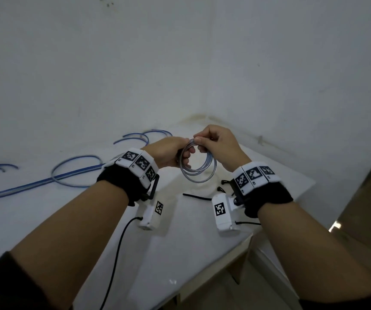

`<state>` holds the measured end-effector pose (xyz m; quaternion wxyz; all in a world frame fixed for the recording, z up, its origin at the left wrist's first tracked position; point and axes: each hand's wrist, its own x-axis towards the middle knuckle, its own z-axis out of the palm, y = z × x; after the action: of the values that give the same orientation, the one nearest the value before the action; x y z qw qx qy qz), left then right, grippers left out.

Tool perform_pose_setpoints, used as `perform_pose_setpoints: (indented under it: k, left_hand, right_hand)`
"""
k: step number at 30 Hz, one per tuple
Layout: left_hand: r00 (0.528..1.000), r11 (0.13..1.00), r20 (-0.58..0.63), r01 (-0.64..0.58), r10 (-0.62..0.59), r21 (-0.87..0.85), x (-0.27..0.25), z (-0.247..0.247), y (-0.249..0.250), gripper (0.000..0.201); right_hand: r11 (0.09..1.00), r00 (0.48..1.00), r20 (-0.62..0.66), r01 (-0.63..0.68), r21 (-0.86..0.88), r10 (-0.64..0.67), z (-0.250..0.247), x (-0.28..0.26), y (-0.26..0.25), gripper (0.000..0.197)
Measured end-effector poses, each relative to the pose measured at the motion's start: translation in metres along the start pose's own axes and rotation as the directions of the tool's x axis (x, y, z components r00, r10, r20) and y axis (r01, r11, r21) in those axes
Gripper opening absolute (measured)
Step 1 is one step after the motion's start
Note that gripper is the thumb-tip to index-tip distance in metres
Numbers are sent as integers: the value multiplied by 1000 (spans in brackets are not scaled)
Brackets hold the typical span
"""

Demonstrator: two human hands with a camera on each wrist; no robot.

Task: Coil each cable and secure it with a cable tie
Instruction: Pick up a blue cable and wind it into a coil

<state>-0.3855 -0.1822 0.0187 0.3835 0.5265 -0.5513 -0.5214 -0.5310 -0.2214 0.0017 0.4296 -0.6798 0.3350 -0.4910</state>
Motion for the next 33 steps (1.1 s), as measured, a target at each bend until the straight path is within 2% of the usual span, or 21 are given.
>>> perform_pose_setpoints:
  k: [5,9,12,16,19,21,23,26,29,31,33]
  left_hand:
    - [989,989,-2,-145,145,2,10,13,-3,28]
    - [977,966,-19,-207,212,155,16,19,-4,24]
    - [962,942,-95,-228,258,245,21,21,-2,23]
    - [944,961,-207,-228,258,156,25,22,-1,29]
    - [965,975,-155,-199,213,104,24,22,0,31]
    - [980,974,-91,-163,178,156,23,20,1,32]
    - [983,962,-81,-141,164,232,21,18,2,33]
    - [976,956,-137,-131,171,261,21,17,0,33]
    - [961,929,-174,-149,217,339,23,19,-2,35]
    - [955,906,-176,-154,239,394,24,21,-4,35]
    - [954,899,-173,-157,245,410,24,21,-5,35]
  right_hand:
    - [1000,996,-83,-17,21,18,-14,0,3,14]
    - [999,993,-113,-24,37,28,-20,-1,7,14]
    - [999,990,-135,-29,13,31,-19,-2,9,18]
    - [997,986,-162,-34,-65,23,-17,-3,7,21]
    - [996,975,-219,-48,-72,31,-17,-2,6,21]
    - [989,963,-266,-72,-132,34,-19,0,11,21]
    - [977,970,-233,-108,-184,63,-22,2,14,21]
    - [986,988,-65,-145,-84,139,-27,-1,14,20]
    - [982,988,42,-145,-118,150,-39,-4,7,12]
    - [961,974,43,-212,-178,223,-51,-2,5,11]
    - [895,950,-4,-297,-333,314,-65,-2,7,10]
